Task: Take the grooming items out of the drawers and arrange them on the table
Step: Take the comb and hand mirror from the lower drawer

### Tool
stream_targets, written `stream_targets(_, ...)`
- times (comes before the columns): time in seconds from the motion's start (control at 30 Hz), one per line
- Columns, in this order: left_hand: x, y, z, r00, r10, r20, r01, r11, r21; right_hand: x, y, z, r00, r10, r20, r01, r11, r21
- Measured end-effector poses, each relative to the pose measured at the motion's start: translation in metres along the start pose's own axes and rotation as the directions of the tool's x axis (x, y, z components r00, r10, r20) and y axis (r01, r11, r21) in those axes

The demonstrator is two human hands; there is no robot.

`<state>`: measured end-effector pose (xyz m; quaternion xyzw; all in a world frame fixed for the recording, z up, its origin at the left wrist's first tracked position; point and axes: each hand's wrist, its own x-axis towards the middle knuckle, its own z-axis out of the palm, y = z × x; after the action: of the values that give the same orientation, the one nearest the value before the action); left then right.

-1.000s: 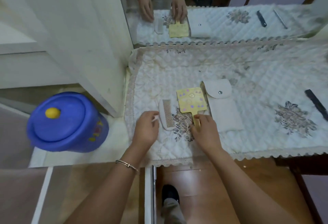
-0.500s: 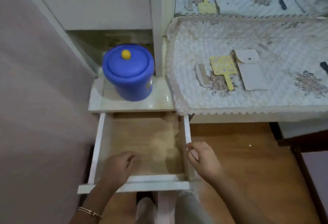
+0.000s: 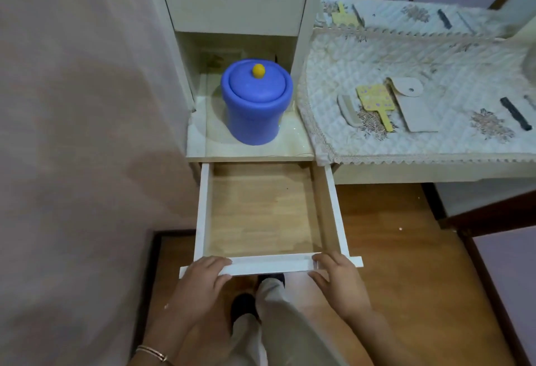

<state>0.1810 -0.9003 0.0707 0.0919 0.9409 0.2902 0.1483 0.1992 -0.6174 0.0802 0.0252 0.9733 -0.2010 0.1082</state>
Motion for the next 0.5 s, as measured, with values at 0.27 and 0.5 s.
stream_targets(0.27, 0.027, -0.011, -0.004, 0.994, 0.094, -0.048, -0.09, 0.993, 0.078, 0.03, -0.003, -0.007, 0.995, -0.037, -0.096, 0.019, 0.984, -0.176)
stream_targets(0.5, 0.112, -0.004, -0.032, 0.985, 0.059, -0.162, -0.011, 0.959, 0.284, 0.126, -0.011, -0.029, 0.983, -0.118, -0.14, 0.083, 0.968, -0.235)
